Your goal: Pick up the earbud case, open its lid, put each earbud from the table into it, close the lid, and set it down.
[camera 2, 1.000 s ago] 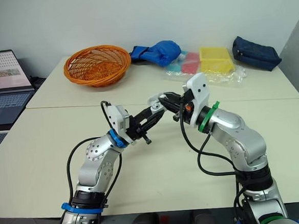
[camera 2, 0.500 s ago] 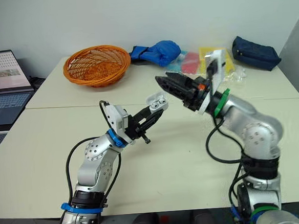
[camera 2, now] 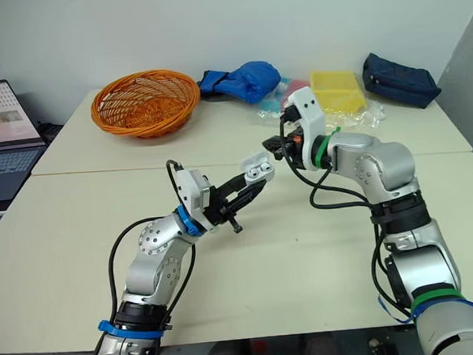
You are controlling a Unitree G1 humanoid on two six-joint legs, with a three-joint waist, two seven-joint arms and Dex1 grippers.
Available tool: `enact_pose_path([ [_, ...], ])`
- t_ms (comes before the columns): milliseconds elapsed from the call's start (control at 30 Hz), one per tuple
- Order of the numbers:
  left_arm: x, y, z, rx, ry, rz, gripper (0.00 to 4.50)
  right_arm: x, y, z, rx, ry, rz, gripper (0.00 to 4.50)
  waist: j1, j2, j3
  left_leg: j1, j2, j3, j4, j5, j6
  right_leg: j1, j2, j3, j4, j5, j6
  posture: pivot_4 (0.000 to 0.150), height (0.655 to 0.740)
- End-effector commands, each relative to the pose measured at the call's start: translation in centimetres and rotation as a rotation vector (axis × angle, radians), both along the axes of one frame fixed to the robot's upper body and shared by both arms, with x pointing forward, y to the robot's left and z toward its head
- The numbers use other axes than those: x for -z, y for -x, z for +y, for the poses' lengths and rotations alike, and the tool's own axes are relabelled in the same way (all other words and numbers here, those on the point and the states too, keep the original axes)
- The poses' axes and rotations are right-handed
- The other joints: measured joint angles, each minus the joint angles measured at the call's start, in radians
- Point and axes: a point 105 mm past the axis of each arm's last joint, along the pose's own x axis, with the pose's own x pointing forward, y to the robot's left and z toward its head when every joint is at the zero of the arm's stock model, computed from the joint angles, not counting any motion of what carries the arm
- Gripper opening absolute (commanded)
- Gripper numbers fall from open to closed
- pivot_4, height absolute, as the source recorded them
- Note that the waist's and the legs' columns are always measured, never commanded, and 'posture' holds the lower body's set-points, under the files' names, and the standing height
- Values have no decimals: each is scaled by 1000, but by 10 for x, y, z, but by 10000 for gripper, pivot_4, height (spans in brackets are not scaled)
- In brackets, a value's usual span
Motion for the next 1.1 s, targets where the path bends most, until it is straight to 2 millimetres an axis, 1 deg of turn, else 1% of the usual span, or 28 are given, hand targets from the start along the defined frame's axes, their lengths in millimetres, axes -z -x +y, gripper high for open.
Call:
enact_pose_path([
  [33,-10,5,0,3,1,-62,7474,-37,24,18,-174,-39,-83,238,0,0,0,0,0,0,0,0,0,0,0,0,0,0,0,1500,7400],
  [67,-10,4,1,-2,0,-64,7474,-36,27,17,-192,-20,-86,238,1,0,0,0,1,0,0,0,0,0,0,0,0,0,0,1500,7400],
  [133,-11,3,2,-14,3,-66,7474,-26,40,13,-255,58,-91,238,6,0,0,0,2,-1,0,0,0,1,0,-1,0,0,0,1500,7400],
  [200,-11,2,3,-17,4,-66,7474,-20,49,9,-281,86,-84,238,9,0,0,0,2,-2,1,0,0,1,-1,-2,0,0,0,1500,7400],
  [300,-11,1,2,-18,5,-65,7474,-18,54,7,-289,101,-88,238,4,0,0,0,1,-1,1,0,0,1,-3,0,0,0,1,1500,7400],
  [433,-11,1,2,-16,8,-64,7474,-4,54,3,-221,185,-144,238,2,0,0,0,1,-1,1,0,0,1,-2,-1,0,0,2,1500,7400],
  [467,-12,0,1,-14,9,-63,7474,-4,54,3,-207,163,-138,238,1,0,0,0,1,-1,1,0,0,1,-1,-1,0,0,1,1500,7400],
  [533,-12,-1,1,-9,8,-65,7474,-8,55,4,-197,132,-141,238,1,0,0,1,0,-1,1,0,0,1,0,-1,1,0,2,1500,7400],
  [600,-12,-2,1,-6,7,-66,7474,-16,56,4,-202,100,-151,238,1,0,0,0,0,-1,1,0,0,0,1,-1,1,0,1,1500,7400],
  [667,-13,-3,0,-2,8,-67,7474,-41,58,2,-232,0,-139,238,2,0,0,0,0,-1,1,0,0,1,1,-1,1,0,1,1500,7400],
  [700,-13,-3,0,-1,8,-67,7474,-49,60,0,-246,-32,-132,238,2,0,0,0,1,-1,2,0,0,0,0,-1,1,0,1,1500,7400],
  [767,-13,-3,-1,1,10,-68,7474,-57,52,-11,-213,-90,-84,238,2,0,0,0,1,-1,2,0,0,1,0,0,1,0,1,1500,7400],
  [833,-13,-2,-2,3,12,-70,7474,-55,41,-22,-163,-106,-57,238,2,0,0,0,1,-1,2,0,0,1,-1,-1,0,0,1,1500,7400],
  [933,-13,-2,-2,3,13,-71,7474,-53,33,-28,-130,-119,-42,238,2,0,0,0,0,0,1,0,0,1,-1,0,0,0,1,1500,7400],
  [967,-13,-2,-2,3,14,-72,7474,-47,26,-31,-94,-102,-34,238,2,0,0,0,0,0,1,0,0,1,-1,0,0,0,1,1500,7400],
  [1033,-14,-2,-2,3,15,-73,7474,-39,18,-36,-54,-76,-26,238,2,0,0,0,0,0,1,0,0,1,-1,0,0,0,1,1500,7400],
  [1100,-14,-3,-2,4,17,-74,7474,-15,4,-40,27,13,-11,238,2,0,0,0,-1,0,1,0,0,1,0,0,0,0,1,1500,7400],
])
